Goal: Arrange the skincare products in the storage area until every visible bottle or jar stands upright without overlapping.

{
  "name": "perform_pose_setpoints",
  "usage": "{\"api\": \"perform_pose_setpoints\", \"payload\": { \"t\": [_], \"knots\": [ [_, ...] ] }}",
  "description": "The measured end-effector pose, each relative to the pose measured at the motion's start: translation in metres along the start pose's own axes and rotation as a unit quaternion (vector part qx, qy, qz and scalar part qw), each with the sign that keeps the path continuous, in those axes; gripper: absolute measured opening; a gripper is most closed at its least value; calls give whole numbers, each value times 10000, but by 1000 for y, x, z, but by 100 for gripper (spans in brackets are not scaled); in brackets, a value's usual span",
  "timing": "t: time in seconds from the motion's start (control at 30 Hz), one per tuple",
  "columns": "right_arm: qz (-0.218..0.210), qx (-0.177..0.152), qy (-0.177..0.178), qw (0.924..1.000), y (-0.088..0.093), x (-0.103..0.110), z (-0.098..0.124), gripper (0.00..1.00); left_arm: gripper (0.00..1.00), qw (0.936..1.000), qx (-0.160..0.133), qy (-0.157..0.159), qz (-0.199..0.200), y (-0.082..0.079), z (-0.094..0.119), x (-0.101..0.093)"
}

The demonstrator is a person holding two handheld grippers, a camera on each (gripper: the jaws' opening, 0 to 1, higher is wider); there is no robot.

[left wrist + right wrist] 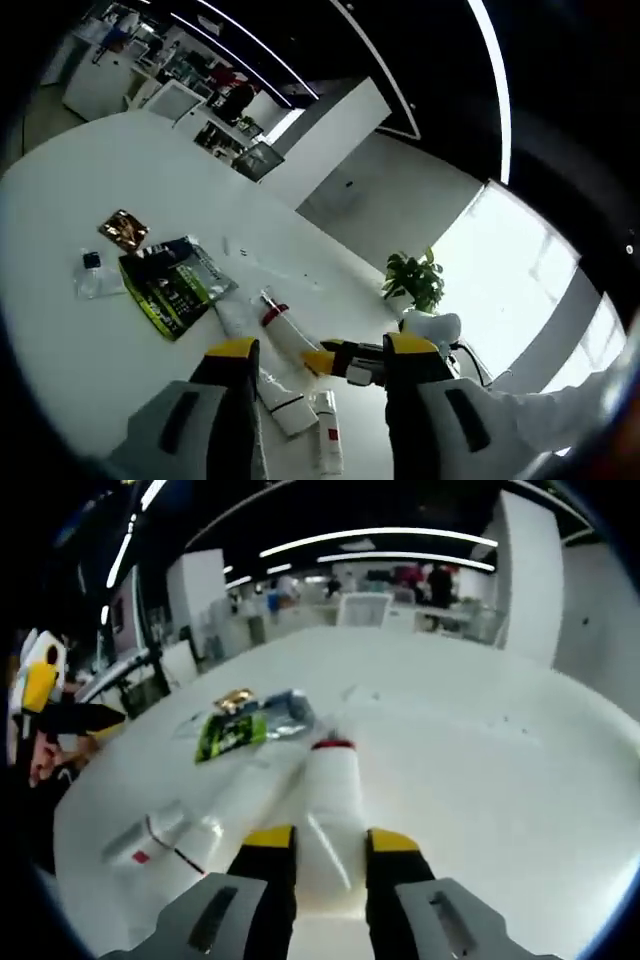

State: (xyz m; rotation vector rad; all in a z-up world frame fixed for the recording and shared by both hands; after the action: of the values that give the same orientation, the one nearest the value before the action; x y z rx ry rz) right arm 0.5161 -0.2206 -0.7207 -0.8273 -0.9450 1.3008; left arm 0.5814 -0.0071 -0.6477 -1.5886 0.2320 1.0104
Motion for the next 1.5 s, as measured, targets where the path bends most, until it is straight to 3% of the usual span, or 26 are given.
{"api": "perform_pose_setpoints", "payload": {
  "t": [0.17, 0.33, 0.37, 0.47, 0.6, 0.7, 0.8, 0.97, 1.0, 1.1, 1.2, 1.3, 1.5],
  "knots": [
    [-200, -174, -87, 9996, 3, -2, 4, 17, 50, 9997, 128, -148, 178, 4, -25, 3],
    [-941, -392, -195, 9946, 7, -3, 8, 17, 53, 9952, 5, -311, 928, 6, -52, 4],
    [-1084, -409, -197, 9931, 8, -4, 8, 17, 54, 9952, 16, -309, 924, 6, -56, 4],
    [-1788, -445, -263, 9825, 10, -9, 10, 17, 57, 9955, 77, -371, 870, 8, -73, 6],
    [-2244, -522, -321, 9726, 12, -14, 11, 17, 64, 9945, 285, -460, 897, 15, -90, 7],
    [-2740, -521, -412, 9594, 14, -17, 12, 17, 65, 9923, 497, -625, 949, 24, -102, 14],
    [-2832, -498, -497, 9565, 16, -19, 13, 17, 67, 9908, 637, -708, 966, 32, -110, 18],
    [-3341, -487, -606, 9393, 19, -20, 13, 17, 65, 9842, 784, -919, 1298, 45, -126, 20],
    [-3391, -487, -627, 9374, 20, -22, 13, 17, 64, 9845, 638, -962, 1318, 45, -128, 20],
    [-3457, -464, -644, 9350, 19, -22, 13, 17, 64, 9781, 397, -1161, 1684, 41, -148, 31],
    [-3472, -410, -692, 9343, 19, -24, 14, 18, 61, 9686, 624, -1174, 2101, 41, -149, 31],
    [-3490, -402, -700, 9337, 19, -25, 14, 18, 59, 9686, 988, -1047, 2028, 42, -149, 28],
    [-3546, -434, -802, 9306, 21, -24, 17, 18, 59, 9709, 1027, -1144, 1837, 41, -157, 28]
  ]
}}
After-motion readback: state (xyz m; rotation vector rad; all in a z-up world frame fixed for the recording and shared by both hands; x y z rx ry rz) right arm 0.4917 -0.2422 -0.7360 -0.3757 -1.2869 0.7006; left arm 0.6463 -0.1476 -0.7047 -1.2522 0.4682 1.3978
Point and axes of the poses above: the point that each gripper's makers call its tool centre point, and the gripper's own axes: z roughly backward along the fingers, x roughly to its left, y roughly out of its underside, the point moved 8 cm from there along z, roughly backward along the fingers, and after that the axes turned 12 degrees about -x, right-handed, at the moved point
